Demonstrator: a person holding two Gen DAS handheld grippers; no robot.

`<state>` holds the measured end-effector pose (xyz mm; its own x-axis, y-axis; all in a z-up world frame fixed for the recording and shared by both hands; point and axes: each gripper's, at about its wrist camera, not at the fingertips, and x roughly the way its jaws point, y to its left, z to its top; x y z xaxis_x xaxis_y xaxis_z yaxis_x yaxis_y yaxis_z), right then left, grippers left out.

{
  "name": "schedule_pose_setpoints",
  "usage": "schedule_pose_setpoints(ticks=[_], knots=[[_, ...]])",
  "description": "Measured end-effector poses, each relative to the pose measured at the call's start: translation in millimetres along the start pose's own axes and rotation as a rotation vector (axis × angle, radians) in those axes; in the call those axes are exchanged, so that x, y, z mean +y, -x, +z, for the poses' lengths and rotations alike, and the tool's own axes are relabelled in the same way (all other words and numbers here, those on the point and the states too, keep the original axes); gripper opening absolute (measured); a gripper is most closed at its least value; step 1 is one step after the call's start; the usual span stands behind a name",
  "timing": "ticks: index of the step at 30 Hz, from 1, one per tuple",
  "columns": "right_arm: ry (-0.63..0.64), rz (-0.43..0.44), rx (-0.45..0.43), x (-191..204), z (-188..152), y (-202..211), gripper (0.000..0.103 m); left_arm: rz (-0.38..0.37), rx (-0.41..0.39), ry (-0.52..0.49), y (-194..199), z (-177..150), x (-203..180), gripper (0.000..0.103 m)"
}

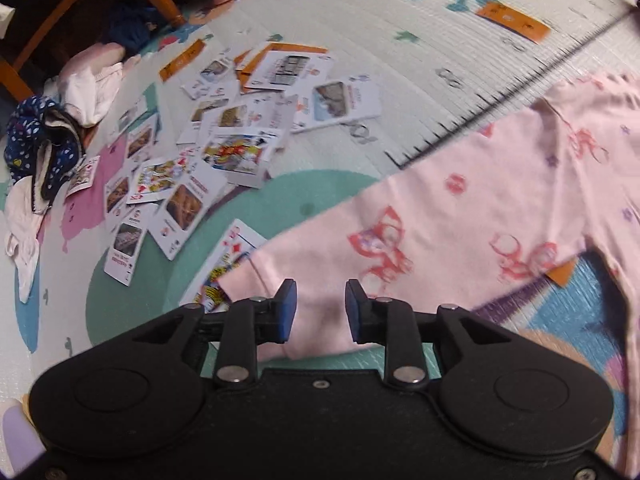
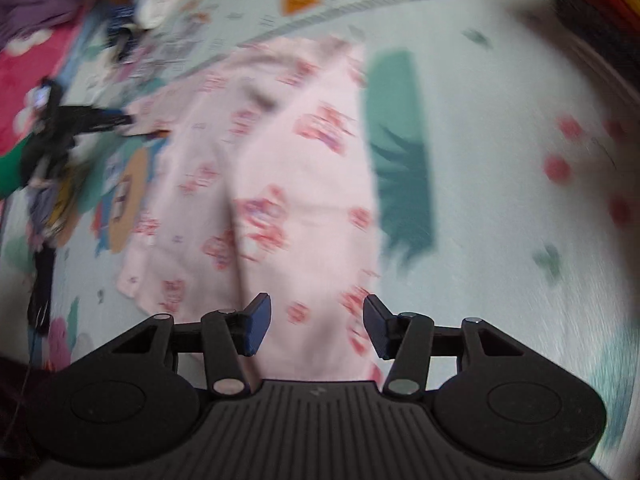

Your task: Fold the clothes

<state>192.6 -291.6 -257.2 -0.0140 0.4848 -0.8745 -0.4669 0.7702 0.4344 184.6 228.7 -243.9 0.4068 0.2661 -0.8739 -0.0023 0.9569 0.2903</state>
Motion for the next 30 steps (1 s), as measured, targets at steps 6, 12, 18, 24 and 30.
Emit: schedule_pose_setpoints(ticks=[6,12,18,24,30], knots=[[-0.015,-0.056,0.076,-9.2,-23.4,-17.6,0.043,-0.023,0.006,-0.013,1.4,-7.4,-10.6,0.033],[0.056,-0.127,0.095,13.6,-30.7,-31.0,0.033,-0.017,0.004,-0.017,1.4,-10.2,-14.5,0.033],[0.067,-0.178,0.086,25.3,-32.8,-36.0,0.028,-0.019,0.001,-0.017,0.6,-11.3,-15.0,0.033],[0.106,-0.156,0.062,36.7,-29.4,-36.9,0.007,-0.003,0.002,-0.02,-0.9,-9.8,-16.4,0.038],[0.193,-0.196,0.053,19.9,-15.1,-13.9,0.007,-0.002,-0.002,-0.026,-0.9,-10.4,-16.4,0.039]])
